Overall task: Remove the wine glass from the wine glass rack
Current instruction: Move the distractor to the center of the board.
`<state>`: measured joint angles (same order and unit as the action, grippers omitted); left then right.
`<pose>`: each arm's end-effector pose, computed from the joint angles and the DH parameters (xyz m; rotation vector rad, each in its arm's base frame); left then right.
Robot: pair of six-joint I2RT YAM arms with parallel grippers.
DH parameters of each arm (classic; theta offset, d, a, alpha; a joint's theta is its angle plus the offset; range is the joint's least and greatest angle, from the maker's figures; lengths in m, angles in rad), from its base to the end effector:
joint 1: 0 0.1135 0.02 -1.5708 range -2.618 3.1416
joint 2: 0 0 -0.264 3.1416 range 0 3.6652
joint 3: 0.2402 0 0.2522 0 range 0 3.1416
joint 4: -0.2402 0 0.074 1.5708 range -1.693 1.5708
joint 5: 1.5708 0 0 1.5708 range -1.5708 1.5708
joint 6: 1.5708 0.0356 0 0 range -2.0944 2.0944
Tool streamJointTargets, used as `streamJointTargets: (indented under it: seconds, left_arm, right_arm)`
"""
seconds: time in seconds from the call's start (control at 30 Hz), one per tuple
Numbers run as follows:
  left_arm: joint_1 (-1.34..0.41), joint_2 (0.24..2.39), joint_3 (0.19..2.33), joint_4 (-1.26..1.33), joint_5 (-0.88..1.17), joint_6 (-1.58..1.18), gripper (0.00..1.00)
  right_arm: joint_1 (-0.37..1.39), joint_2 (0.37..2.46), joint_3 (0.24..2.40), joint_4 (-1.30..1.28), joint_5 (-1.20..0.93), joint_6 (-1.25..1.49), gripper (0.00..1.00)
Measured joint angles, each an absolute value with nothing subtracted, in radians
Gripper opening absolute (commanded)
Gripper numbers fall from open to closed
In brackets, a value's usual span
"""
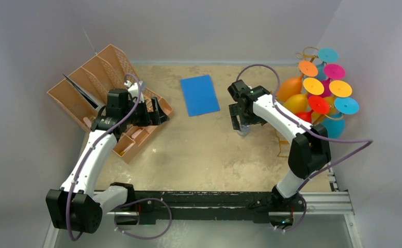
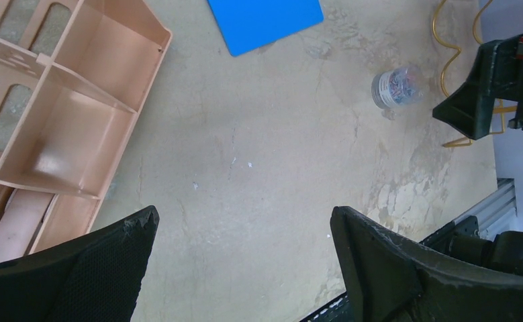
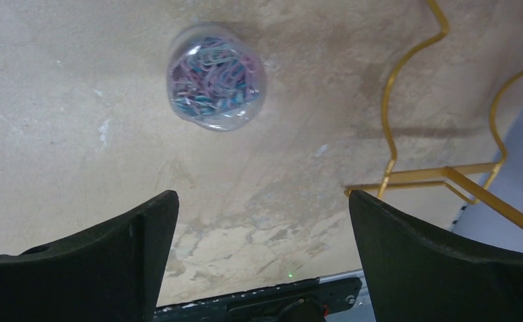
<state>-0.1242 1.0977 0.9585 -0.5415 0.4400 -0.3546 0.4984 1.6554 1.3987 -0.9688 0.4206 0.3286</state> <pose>0.2295 -0.0439 0.3071 -0.0204 2.2819 -0.7496 0.2973 0.1452 0.2722 -0.1260 2.6404 -0.3313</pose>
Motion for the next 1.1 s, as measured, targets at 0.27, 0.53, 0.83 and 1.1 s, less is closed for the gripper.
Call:
streamJointTargets:
  seconds: [0.27,0.53,0.83,1.1]
  left_arm:
    - [-0.124,1.054,0.957,-0.564,0.446,-0.347,0.98]
    - [-0.124,1.031,0.957,-0.572,0.444,-0.334,0.98]
    - [-0.124,1.039,0.957,-0.595,0.434,-0.329,0.98]
    - [-0.124,1.038,0.957,-0.603,0.415,-0.329,0.98]
  right_arm:
    - [0.5,1.724,1.364,-0.874,0.268,0.331,0.99]
    - [0.5,1.781,1.304,-0.82,0.195,0.374,0.99]
    - [0.5,1.939,1.406,-0.764,0.128,0.431,0.99]
    - [0.464,2.243,1.851,-0.725,0.121,0.38,0.99]
